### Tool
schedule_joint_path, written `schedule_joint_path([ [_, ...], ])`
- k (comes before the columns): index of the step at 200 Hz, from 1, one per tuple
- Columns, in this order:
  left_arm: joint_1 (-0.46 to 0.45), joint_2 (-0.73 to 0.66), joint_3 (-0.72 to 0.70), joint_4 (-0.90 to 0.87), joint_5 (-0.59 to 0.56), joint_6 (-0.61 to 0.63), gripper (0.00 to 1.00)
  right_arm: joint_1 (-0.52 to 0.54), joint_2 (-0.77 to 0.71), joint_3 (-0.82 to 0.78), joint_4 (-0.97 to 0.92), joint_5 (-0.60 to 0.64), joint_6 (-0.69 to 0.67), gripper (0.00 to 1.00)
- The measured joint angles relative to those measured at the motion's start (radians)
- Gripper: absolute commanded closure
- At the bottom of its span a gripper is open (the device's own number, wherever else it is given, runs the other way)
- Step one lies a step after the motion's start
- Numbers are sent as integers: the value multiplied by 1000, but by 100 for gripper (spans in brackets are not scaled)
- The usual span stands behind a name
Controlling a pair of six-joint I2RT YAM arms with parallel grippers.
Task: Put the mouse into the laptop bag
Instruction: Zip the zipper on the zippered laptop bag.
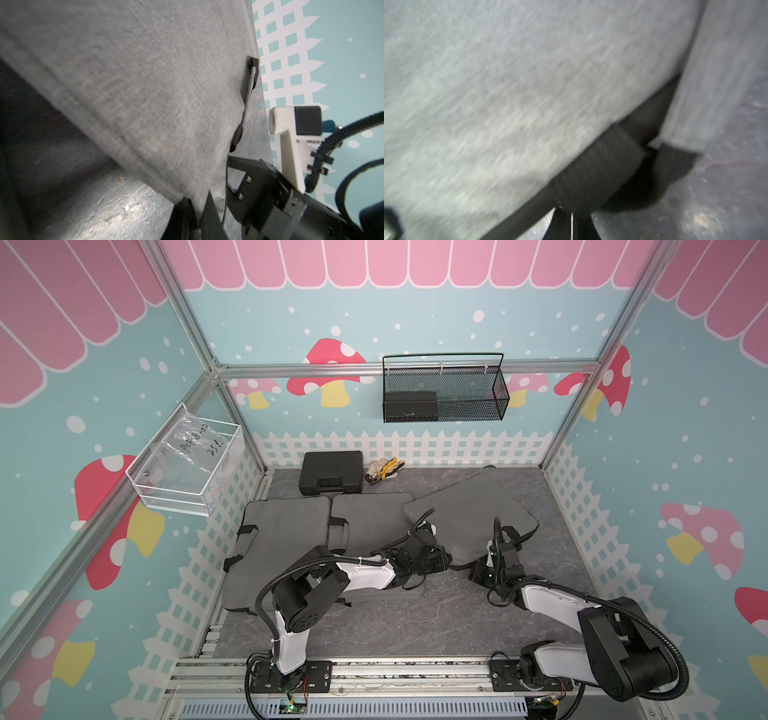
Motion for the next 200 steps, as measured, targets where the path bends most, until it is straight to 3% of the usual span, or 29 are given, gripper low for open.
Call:
schedule_joint_path([
  [48, 81, -90, -59, -52, 72, 51, 100, -56, 48, 33, 12, 1, 24, 100],
  [97, 117, -153, -78, -99, 122, 100, 100, -101, -14, 74, -92, 74, 70, 100],
  [161, 182, -166, -77, -126, 182, 130, 100, -221, -24, 112, -208, 95, 100, 100],
  [200, 230, -124, -21, -171, 222, 144, 100, -283, -110, 110, -284, 102, 114, 100],
])
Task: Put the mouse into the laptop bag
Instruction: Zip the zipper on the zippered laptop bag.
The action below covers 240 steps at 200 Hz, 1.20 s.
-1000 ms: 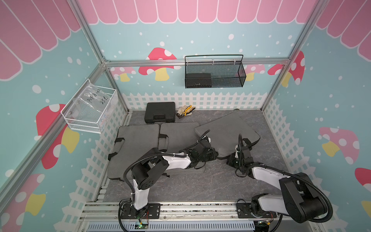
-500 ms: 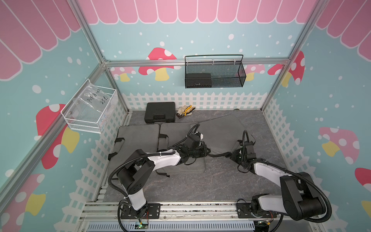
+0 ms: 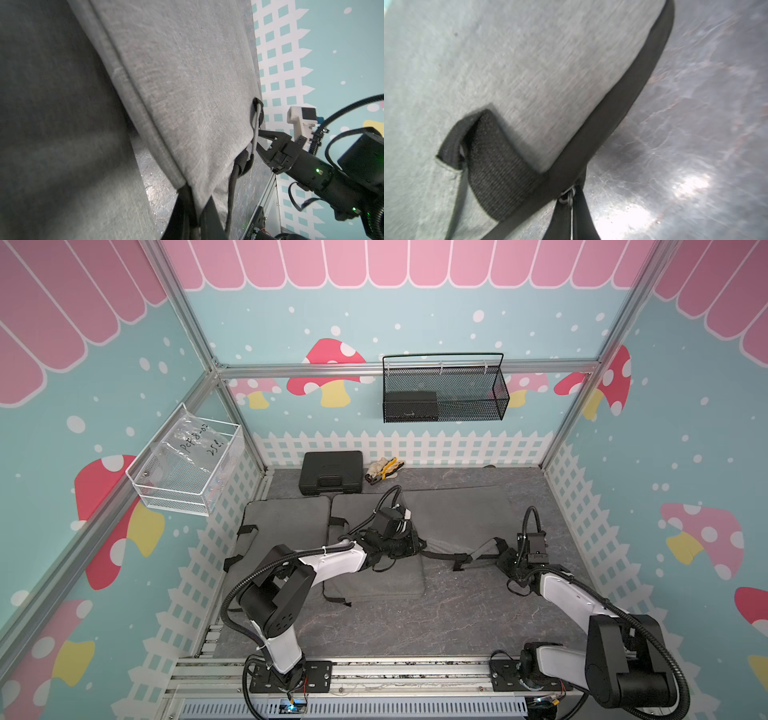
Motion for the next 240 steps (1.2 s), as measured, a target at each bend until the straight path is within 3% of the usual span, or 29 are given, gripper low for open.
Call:
schedule_joint_path([
  [63, 37, 164, 230, -124, -18, 52, 100, -58, -18, -4, -42, -7, -5, 100],
  [115, 133, 248, 351, -234, -61, 78, 100, -168, -40, -23, -73, -12, -28, 100],
  [151, 132, 296, 444, -300, -62, 93, 100, -188, -61, -35, -89, -27, -37, 100],
  [192, 132, 407, 664, -410, -70, 109, 100, -192, -128, -50, -103, -36, -43, 100],
  [200, 132, 430, 708, -436, -71, 113, 89, -192, -139, -51, -106, -39, -50, 100],
  [214, 131, 456, 775, -486, -98, 121, 56, -192, -157, -52, -111, -47, -62, 100],
  [225, 137, 460, 813, -502, -163, 122, 35, -192, -176, -57, -116, -34, -68, 100],
  [240, 153, 439, 837, -498, -243, 126, 21, -171, -203, -76, -130, -11, -72, 100],
])
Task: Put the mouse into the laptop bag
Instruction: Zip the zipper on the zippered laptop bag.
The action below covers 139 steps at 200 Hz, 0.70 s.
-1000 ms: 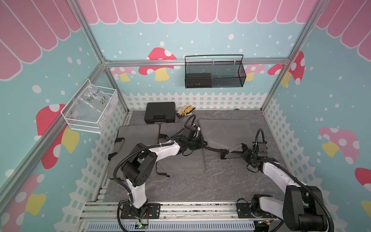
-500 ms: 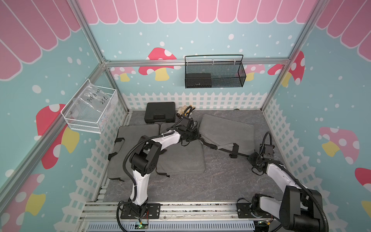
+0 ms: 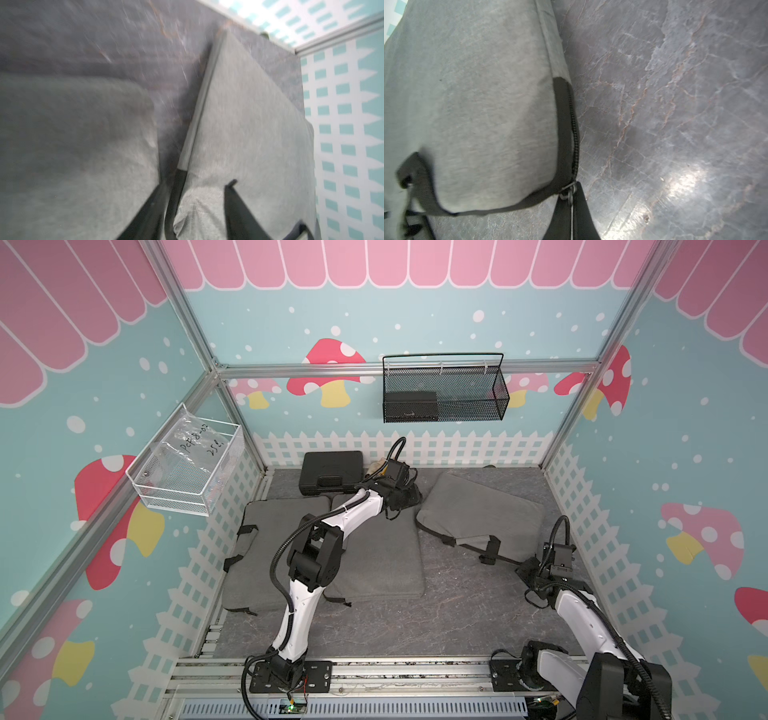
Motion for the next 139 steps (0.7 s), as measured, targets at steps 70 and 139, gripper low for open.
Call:
schedule_joint_path([
  [70, -159, -339, -343, 95, -194, -21, 15, 410, 3, -26, -5, 57, 67, 100],
  [139, -360, -515, -921, 408, -207, -195, 13, 717, 82, -22, 71, 113, 178, 100],
])
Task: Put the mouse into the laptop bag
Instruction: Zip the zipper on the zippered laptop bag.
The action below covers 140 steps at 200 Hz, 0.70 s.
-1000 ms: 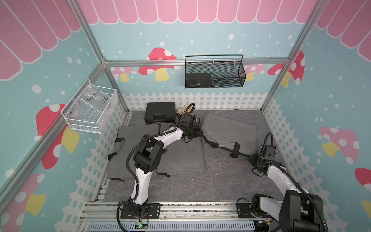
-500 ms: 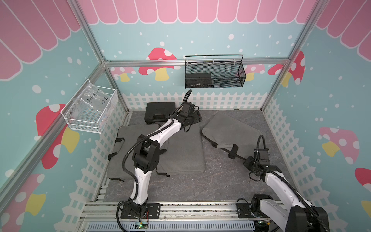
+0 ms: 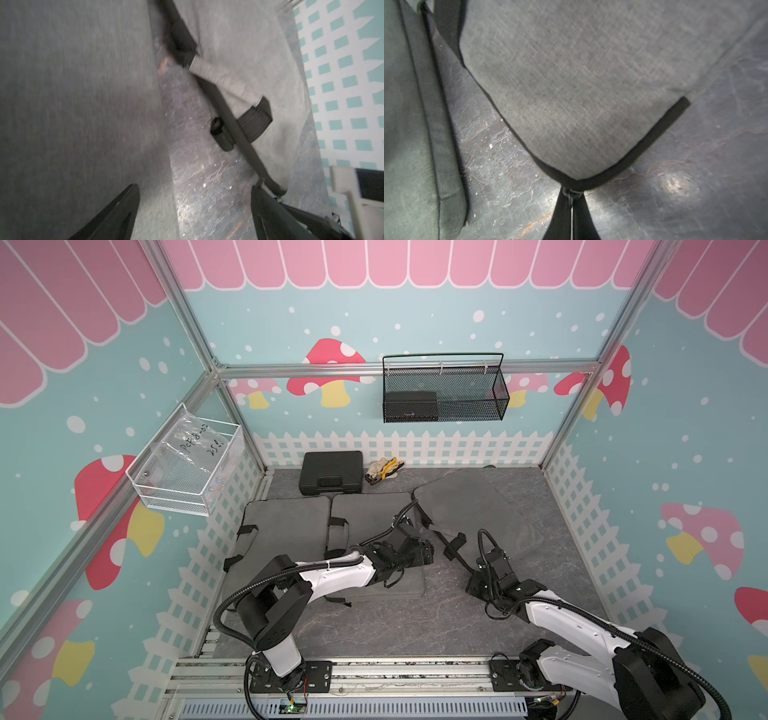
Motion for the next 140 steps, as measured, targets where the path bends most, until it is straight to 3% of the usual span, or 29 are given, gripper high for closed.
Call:
schedule_joint_path([
  [43, -106, 8, -77, 172, -2, -82, 14, 113, 27, -3, 80, 3, 32, 100],
  [140, -105, 175, -8, 319, 53, -132, 16, 154, 3, -30, 143, -15, 39, 100],
])
